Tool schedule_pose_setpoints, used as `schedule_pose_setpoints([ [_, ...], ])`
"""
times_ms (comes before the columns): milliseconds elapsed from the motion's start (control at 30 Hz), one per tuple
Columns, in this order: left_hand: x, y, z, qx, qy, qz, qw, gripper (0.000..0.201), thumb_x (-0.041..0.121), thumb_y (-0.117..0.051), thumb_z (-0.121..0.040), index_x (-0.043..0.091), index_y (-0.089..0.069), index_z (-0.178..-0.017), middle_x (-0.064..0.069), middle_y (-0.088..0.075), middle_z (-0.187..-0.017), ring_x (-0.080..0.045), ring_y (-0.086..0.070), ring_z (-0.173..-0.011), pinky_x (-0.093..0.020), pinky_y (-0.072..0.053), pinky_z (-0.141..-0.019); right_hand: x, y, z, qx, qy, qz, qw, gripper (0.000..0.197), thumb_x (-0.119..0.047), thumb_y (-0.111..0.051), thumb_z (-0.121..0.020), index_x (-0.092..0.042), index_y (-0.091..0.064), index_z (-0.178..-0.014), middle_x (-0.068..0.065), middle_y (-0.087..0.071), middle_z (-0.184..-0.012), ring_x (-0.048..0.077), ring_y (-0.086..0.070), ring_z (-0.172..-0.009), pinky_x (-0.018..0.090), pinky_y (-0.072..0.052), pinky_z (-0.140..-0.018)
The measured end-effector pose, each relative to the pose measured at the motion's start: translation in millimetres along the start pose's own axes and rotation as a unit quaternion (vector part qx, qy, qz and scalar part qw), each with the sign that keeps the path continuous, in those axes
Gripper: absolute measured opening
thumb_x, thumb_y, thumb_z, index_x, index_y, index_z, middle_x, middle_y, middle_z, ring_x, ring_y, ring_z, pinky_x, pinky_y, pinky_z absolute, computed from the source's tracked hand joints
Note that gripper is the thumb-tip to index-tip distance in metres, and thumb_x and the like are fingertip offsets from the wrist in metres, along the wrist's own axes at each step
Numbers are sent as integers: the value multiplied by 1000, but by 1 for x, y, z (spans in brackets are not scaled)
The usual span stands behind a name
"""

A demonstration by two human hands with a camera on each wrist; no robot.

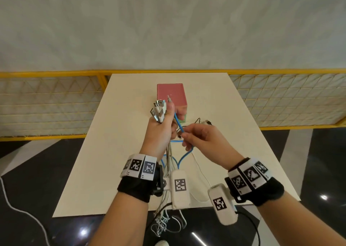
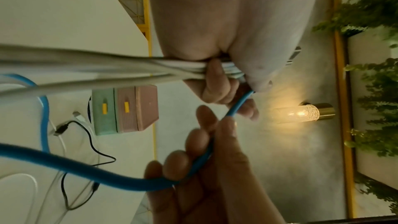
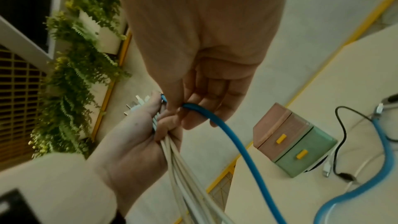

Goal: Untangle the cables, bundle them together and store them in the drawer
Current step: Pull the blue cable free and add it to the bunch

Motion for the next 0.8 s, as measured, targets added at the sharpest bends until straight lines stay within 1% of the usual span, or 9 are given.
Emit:
schedule_pose_setpoints([
  [133, 3, -11, 10, -30, -12, -5, 999, 39, 42, -39, -102, 21, -71, -92, 5, -42, -63, -8, -27, -47, -20, -24, -43, -8, 2, 15, -52, 10, 113, 992, 19, -18, -51, -96, -11, -65, -85, -4, -57, -60, 7, -53, -56, 18, -48, -62],
  [233, 9, -11, 13, 3, -35, -10, 999, 39, 49, -38, -100, 24, -63, -83, 10, -36, -56, -7, -38, -51, -24, -40, -53, -6, 3, 23, -112, 12, 197, 974, 29, -24, -40, -100, -10, -60, -84, -5, -50, -60, 8, -49, -55, 20, -43, -62],
  [300, 17, -6, 12, 21, -41, 64, 997, 37, 44, -34, -103, 23, -57, -83, 11, -36, -55, -9, -49, -56, -33, -54, -65, 3, 8, 26, -119, 12, 210, 970, 30, -25, -37, -101, -12, -56, -81, -5, -48, -62, 10, -49, -57, 24, -44, -63],
  [333, 22, -2, 11, 26, -32, 117, 992, 36, 42, -33, -104, 24, -55, -81, 11, -34, -54, -8, -47, -54, -30, -55, -61, 10, 13, 25, -114, 6, 211, 971, 30, -24, -37, -101, -12, -54, -79, -5, -47, -62, 9, -49, -56, 22, -44, -59],
  [433, 43, 19, 11, 57, -31, 191, 979, 37, 44, -34, -103, 28, -55, -77, 11, -29, -53, -3, -24, -43, -16, -23, -38, 35, 32, 24, -115, -66, 208, 969, 31, -26, -39, -100, -11, -54, -78, -1, -47, -62, 9, -50, -56, 25, -47, -53],
  [533, 56, 50, 13, 103, -90, 158, 978, 24, 38, -50, -99, 27, -56, -79, 11, -27, -49, -3, -19, -40, -19, -14, -37, 52, 50, 23, -120, -109, 221, 962, 34, -32, -45, -98, -9, -58, -77, 2, -55, -70, 10, -54, -64, 29, -51, -69],
  [600, 59, 60, 15, 109, -115, 101, 982, 22, 35, -55, -97, 24, -63, -81, 12, -26, -46, -4, -19, -38, -20, -16, -38, 46, 58, 20, -91, -69, 276, 954, 31, -33, -49, -96, -17, -61, -72, -3, -60, -71, 7, -53, -67, 26, -43, -75],
  [700, 58, 54, 17, 88, -108, 2, 990, 42, 51, -47, -96, 23, -70, -76, 10, -26, -41, -8, -19, -37, -22, -18, -41, 14, 62, 10, -12, 15, 310, 951, 23, -33, -56, -92, -23, -70, -77, 2, -66, -76, 15, -55, -74, 29, -41, -78],
  [800, 59, 28, 23, -1, -77, -142, 987, 39, 50, -43, -99, 27, -74, -91, 4, -45, -43, -14, -29, -40, -23, -25, -40, -26, 52, -3, 6, 120, 352, 928, 21, -27, -59, -91, -12, -72, -85, -3, -58, -67, 11, -52, -69, 21, -21, -109],
])
Point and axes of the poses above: each hand's wrist, its own z-axis away from the middle knuckle, its own y-axis out of the back of the hand, x = y × z, the point moved 2 cm from there along -z, towards the middle knuckle
